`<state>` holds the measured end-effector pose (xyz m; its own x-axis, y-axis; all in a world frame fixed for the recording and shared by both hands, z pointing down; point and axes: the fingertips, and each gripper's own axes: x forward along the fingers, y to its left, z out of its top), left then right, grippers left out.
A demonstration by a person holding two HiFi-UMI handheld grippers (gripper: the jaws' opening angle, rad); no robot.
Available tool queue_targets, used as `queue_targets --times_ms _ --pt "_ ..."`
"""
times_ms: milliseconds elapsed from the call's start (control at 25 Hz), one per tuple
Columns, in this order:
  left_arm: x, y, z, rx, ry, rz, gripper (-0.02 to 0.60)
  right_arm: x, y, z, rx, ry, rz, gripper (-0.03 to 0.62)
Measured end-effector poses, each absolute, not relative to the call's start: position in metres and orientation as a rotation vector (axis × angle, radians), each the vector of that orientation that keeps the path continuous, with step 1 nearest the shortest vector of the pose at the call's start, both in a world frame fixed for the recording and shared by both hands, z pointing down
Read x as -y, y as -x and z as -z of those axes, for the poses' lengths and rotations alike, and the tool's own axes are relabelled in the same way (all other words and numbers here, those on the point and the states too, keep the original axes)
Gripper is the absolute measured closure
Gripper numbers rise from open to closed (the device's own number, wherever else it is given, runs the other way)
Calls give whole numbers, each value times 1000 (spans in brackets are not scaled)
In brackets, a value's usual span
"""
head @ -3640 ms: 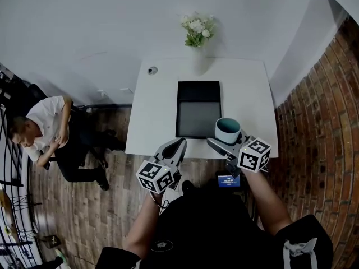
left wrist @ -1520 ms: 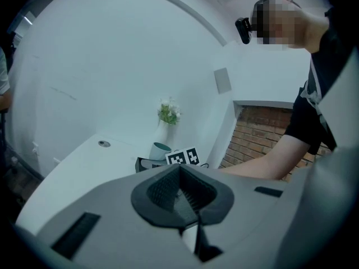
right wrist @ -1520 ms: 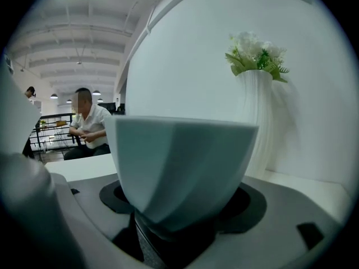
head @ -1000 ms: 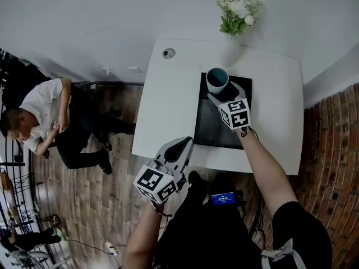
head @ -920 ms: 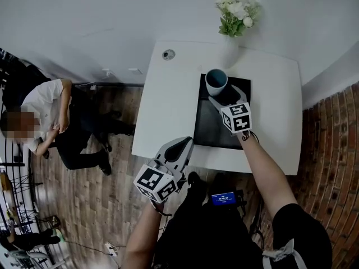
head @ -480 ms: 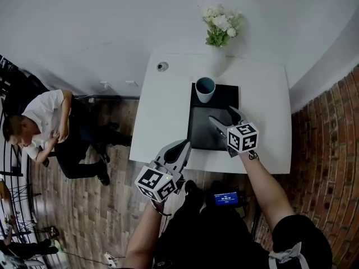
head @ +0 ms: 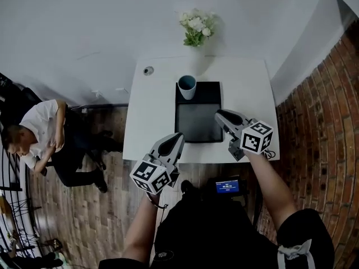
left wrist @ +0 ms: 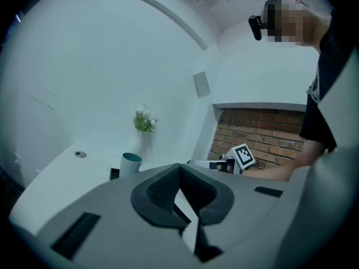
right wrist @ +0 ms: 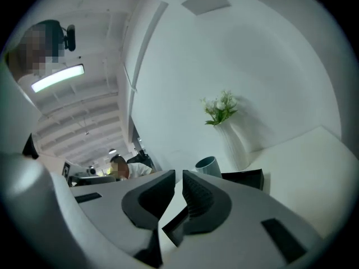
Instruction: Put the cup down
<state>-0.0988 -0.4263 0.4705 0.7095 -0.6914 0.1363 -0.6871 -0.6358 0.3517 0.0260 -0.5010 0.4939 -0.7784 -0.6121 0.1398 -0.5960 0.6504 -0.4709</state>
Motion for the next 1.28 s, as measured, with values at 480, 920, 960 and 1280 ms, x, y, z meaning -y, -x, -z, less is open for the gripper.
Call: queue_targets --times_ms 480,920,960,1280 --pt "405 78 -449 1007 -2619 26 574 437 -62 -438 -2737 915 701 582" --pt "380 87 -462 1003 -2545 56 574 401 -47 -453 -2792 948 672 582" --pt "380 88 -462 1007 -2541 59 574 401 -47 -454 -2797 956 670 582" --pt "382 95 -462 1031 -2531 68 574 404 -38 -464 -2933 1091 511 582"
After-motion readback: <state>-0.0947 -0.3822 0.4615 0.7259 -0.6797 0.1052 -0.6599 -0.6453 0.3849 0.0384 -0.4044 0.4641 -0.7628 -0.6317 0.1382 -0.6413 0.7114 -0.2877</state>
